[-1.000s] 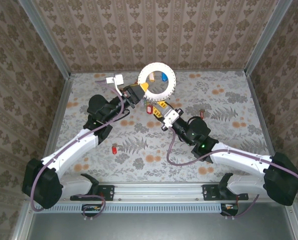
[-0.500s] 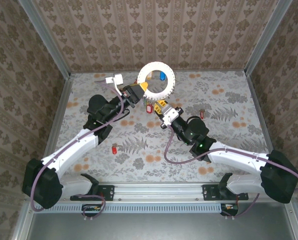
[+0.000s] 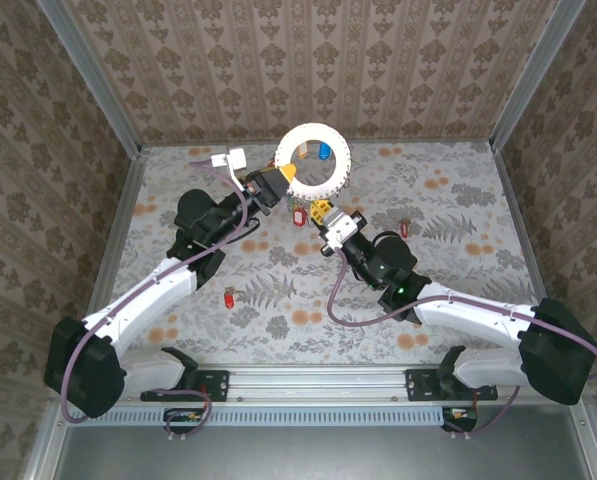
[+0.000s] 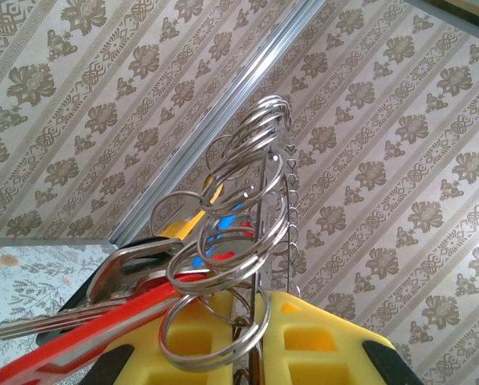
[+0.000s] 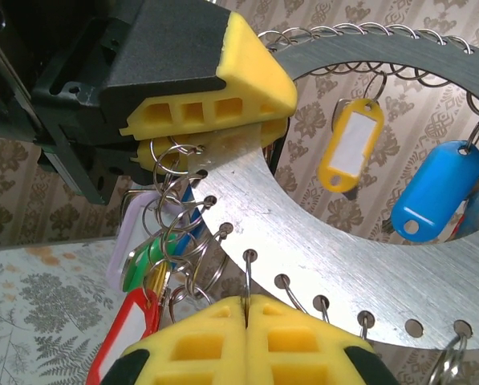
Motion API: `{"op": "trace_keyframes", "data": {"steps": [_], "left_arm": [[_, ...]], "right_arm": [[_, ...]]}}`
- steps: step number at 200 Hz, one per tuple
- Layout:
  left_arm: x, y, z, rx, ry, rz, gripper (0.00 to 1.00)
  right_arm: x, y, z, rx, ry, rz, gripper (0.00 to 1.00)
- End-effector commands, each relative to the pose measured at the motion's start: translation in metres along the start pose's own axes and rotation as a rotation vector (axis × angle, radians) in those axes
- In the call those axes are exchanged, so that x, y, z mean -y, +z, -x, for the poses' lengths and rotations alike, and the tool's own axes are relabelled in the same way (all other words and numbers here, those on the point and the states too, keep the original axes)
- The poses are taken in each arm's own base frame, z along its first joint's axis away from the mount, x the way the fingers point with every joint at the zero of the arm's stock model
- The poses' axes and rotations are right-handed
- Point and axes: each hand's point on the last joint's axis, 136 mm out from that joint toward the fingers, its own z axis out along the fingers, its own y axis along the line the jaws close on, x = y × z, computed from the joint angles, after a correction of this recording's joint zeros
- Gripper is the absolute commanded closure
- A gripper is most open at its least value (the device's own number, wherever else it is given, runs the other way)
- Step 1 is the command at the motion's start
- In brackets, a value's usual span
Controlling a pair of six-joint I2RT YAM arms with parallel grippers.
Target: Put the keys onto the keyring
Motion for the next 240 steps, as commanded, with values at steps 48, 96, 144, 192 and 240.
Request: {"op": "trace_keyframes", "data": {"steps": [48, 96, 144, 192, 240], "left_arm": [[-0.004, -0.008, 0.019, 0.114, -0.057, 0.069, 0.99], [-0.037, -0.007, 0.009, 0.118, -0.177, 0.195, 0.95], [-0.052, -0.006, -0.009, 0.076, -0.268, 0.228, 0.83], [-0.068, -0.007, -0.028, 0.016, -0.312, 0.289, 0.76], [-0.086, -0.006, -0.052, -0.052, -0.363, 0.329, 0.74]], "right_arm": [[0.024, 0.003, 0.015, 0.012, 0.160, -0.092, 1.00], [0.030, 0.006, 0.011, -0.020, 0.252, -0.081, 1.00], [0.035, 0.012, -0.008, -0.087, 0.325, -0.095, 1.00], [0.032, 0.015, -0.027, -0.161, 0.364, -0.076, 1.00], [0.028, 0.012, -0.038, -0.199, 0.380, -0.046, 1.00]]}}
